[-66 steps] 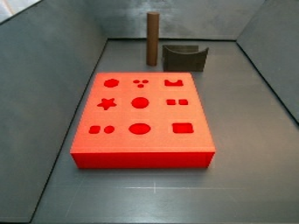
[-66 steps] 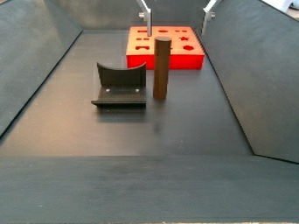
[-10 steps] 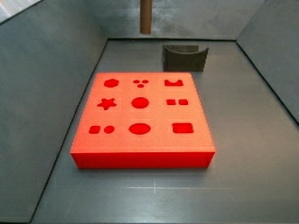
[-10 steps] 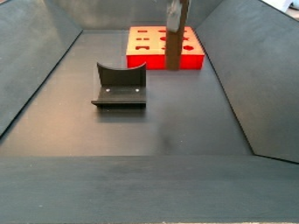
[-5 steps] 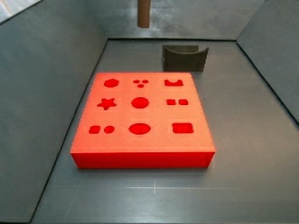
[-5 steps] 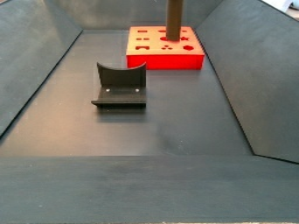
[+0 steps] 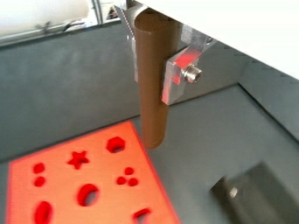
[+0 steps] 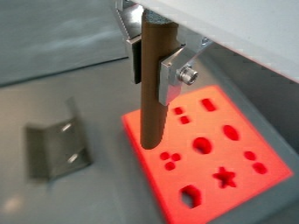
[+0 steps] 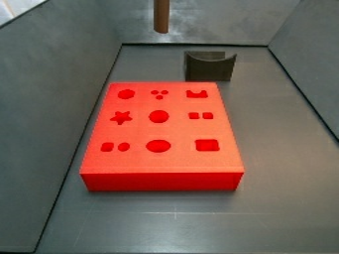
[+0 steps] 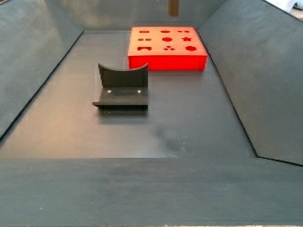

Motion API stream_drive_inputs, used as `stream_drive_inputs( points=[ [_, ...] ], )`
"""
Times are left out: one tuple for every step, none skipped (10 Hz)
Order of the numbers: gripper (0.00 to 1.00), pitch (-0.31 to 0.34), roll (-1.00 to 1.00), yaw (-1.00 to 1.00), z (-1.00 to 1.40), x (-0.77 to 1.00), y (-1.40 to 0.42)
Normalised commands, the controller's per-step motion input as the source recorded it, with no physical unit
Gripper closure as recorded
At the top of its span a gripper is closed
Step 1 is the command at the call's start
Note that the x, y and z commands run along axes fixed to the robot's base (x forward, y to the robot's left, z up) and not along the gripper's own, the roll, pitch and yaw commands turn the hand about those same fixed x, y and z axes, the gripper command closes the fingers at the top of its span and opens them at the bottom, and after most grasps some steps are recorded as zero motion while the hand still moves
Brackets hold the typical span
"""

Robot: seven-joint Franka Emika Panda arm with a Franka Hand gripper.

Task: Pick up the oval object. Move up. Move to above the board. Insert the oval object.
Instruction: Move to above the board.

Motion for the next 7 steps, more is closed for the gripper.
stream_drive_inputs(
  points=[
    [1.00,0.078,0.12,-1.00,0.38,0.03,-1.00],
    [1.00,0.087,0.11,-1.00,0.38,0.03,-1.00],
    [1.00,0.126,0.10,-0.94,0.38,0.06,-1.00],
    [1.00,0.138,0.08,-0.77,0.34,0.08,-0.89],
    [1.00,0.154,0.05,-0.43,0.18,0.10,-0.50],
    [1.00,0.156,0.03,-0.31,0.12,0.10,-0.35],
    [1.00,0.139,0.02,-0.15,0.07,0.09,-0.18]
  ],
)
